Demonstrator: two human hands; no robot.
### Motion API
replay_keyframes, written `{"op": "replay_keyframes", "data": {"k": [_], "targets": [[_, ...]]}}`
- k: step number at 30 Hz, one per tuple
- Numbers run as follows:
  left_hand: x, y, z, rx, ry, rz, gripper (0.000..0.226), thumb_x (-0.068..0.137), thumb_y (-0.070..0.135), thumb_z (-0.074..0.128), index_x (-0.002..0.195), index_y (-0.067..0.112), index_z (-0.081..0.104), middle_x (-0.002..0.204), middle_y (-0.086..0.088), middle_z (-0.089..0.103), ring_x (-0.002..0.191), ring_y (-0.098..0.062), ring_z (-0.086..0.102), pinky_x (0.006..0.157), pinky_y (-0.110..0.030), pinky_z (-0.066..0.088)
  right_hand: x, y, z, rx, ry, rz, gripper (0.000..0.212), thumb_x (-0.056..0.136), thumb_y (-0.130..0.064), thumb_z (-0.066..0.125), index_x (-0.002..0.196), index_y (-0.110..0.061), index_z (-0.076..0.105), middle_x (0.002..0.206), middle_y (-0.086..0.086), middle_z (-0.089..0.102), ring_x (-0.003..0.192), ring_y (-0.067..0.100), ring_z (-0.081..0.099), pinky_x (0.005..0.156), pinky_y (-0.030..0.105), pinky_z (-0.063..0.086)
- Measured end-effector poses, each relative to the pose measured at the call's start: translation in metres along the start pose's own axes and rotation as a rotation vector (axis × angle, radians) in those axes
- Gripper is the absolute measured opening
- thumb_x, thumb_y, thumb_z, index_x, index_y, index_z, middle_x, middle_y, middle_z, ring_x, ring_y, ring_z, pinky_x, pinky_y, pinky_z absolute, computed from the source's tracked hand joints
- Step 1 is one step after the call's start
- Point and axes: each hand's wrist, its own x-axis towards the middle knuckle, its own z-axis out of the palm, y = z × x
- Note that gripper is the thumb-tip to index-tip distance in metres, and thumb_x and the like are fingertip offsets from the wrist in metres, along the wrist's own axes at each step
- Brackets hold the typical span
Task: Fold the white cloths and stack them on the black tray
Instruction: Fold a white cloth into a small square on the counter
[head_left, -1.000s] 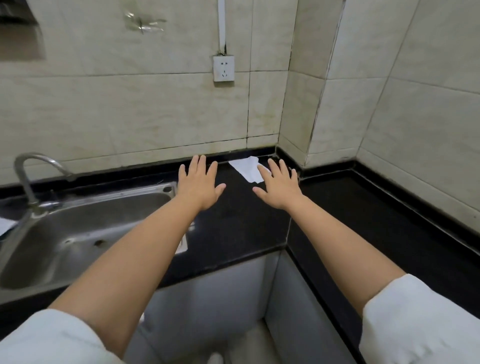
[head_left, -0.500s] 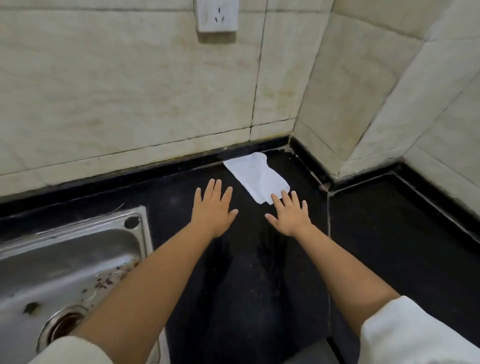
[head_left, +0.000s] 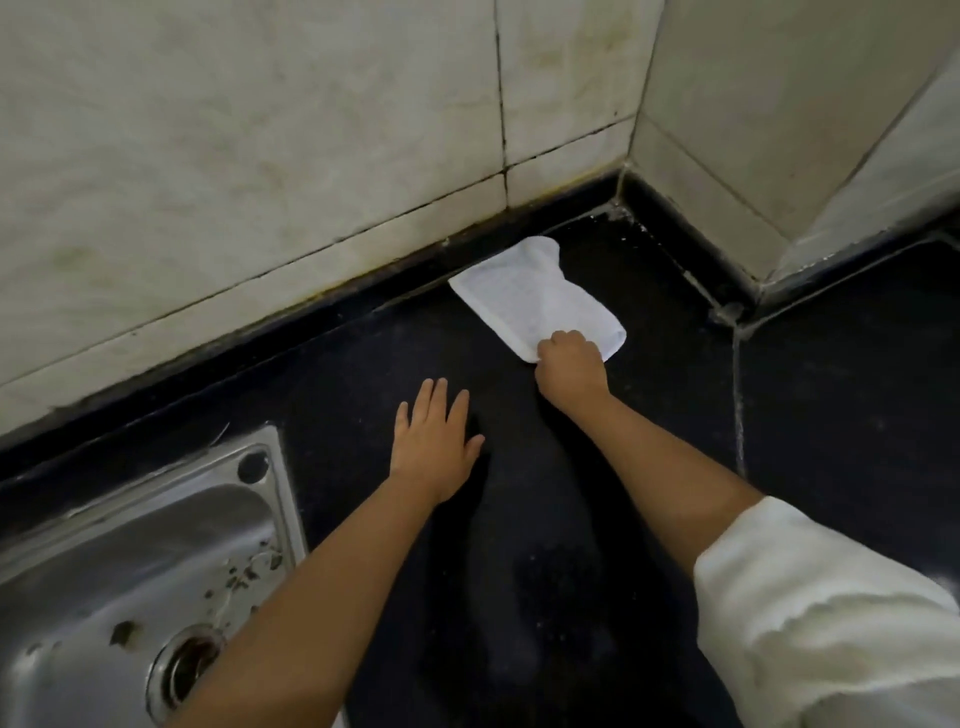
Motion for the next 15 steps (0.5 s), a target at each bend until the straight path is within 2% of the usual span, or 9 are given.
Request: {"op": "replay_keyframes", "data": {"k": [3,5,7,9,10,11,12,13,15], "targets": [[0.006,0.014,-0.004,-0.035,0.093,0.031,0.068,0.097,0.041,0.037,0.15,0.02,-0.001,0.158,-0.01,-0.004,0.146,-0.025,-0.006,0.118,-0.044,0.006,-0.019,0.002,-0.019,0.214,-0.064,-0.06,0.02,0.088,-0.007,0.045,0.096,0.005,0.059,0.105,0.022,0.061,0.099,0.035,0.055,0.08,0.036,0.04],[0.004,0.026,-0.001,-0.064,0.18,0.073,0.071,0.095,0.038,0.044,0.15,0.022,0.001,0.158,-0.011,-0.003,0.146,-0.027,-0.004,0.118,-0.046,0.007,-0.049,0.005,-0.036,0.306,-0.145,-0.124,0.018,0.087,-0.008,0.049,0.096,0.001,0.061,0.098,0.017,0.064,0.092,0.03,0.058,0.07,0.027,0.037],[0.001,0.034,0.006,-0.149,0.259,0.137,0.061,0.091,0.028,0.054,0.146,0.019,0.028,0.154,-0.015,0.02,0.144,-0.03,0.015,0.116,-0.047,0.013,-0.09,0.014,-0.053,0.367,-0.223,-0.147,0.016,0.086,-0.008,0.053,0.097,-0.003,0.064,0.087,0.007,0.06,0.081,0.02,0.054,0.061,0.02,0.031],[-0.006,0.044,0.013,-0.104,0.347,0.338,0.029,0.077,0.012,0.069,0.106,0.011,0.067,0.117,-0.014,0.064,0.115,-0.029,0.058,0.11,-0.041,0.025,-0.132,0.029,-0.07,0.412,-0.254,-0.135,0.013,0.084,-0.003,0.055,0.091,-0.007,0.065,0.08,0.0,0.056,0.073,0.011,0.05,0.054,0.015,0.032],[-0.012,0.051,0.013,-0.033,0.366,0.465,0.015,0.066,0.006,0.075,0.08,0.011,0.071,0.086,-0.009,0.072,0.087,-0.026,0.069,0.103,-0.032,0.034,-0.153,0.039,-0.078,0.414,-0.253,-0.105,0.014,0.083,-0.001,0.054,0.089,-0.008,0.065,0.077,-0.002,0.055,0.069,0.008,0.049,0.056,0.01,0.034],[-0.02,0.06,0.011,0.04,0.303,0.582,0.016,0.057,0.004,0.08,0.065,0.012,0.067,0.065,-0.005,0.069,0.066,-0.023,0.069,0.089,-0.025,0.044,-0.174,0.05,-0.086,0.404,-0.247,-0.059,0.015,0.082,0.0,0.054,0.09,-0.007,0.066,0.073,-0.006,0.054,0.065,0.004,0.048,0.057,0.007,0.035],[-0.031,0.071,0.006,0.106,0.249,0.665,0.018,0.056,0.004,0.081,0.064,0.012,0.067,0.061,-0.003,0.067,0.058,-0.02,0.067,0.073,-0.019,0.049,-0.193,0.062,-0.093,0.386,-0.243,-0.005,0.016,0.081,0.001,0.054,0.091,-0.004,0.066,0.071,-0.008,0.053,0.063,0.002,0.048,0.057,0.006,0.035],[-0.043,0.086,-0.002,0.139,0.165,0.734,0.013,0.067,0.007,0.077,0.076,0.011,0.069,0.072,-0.006,0.07,0.067,-0.02,0.068,0.068,-0.02,0.051,-0.213,0.074,-0.099,0.355,-0.237,0.045,0.016,0.081,0.0,0.055,0.092,-0.002,0.065,0.071,-0.007,0.054,0.064,0.003,0.048,0.057,0.007,0.035],[-0.062,0.118,-0.011,0.136,0.105,0.809,0.019,0.093,0.015,0.05,0.103,0.006,0.064,0.101,-0.011,0.067,0.096,-0.025,0.064,0.083,-0.029,0.047,-0.252,0.1,-0.109,0.264,-0.23,0.144,0.014,0.081,-0.002,0.054,0.091,0.0,0.064,0.08,0.005,0.06,0.072,0.013,0.05,0.061,0.015,0.036]]}}
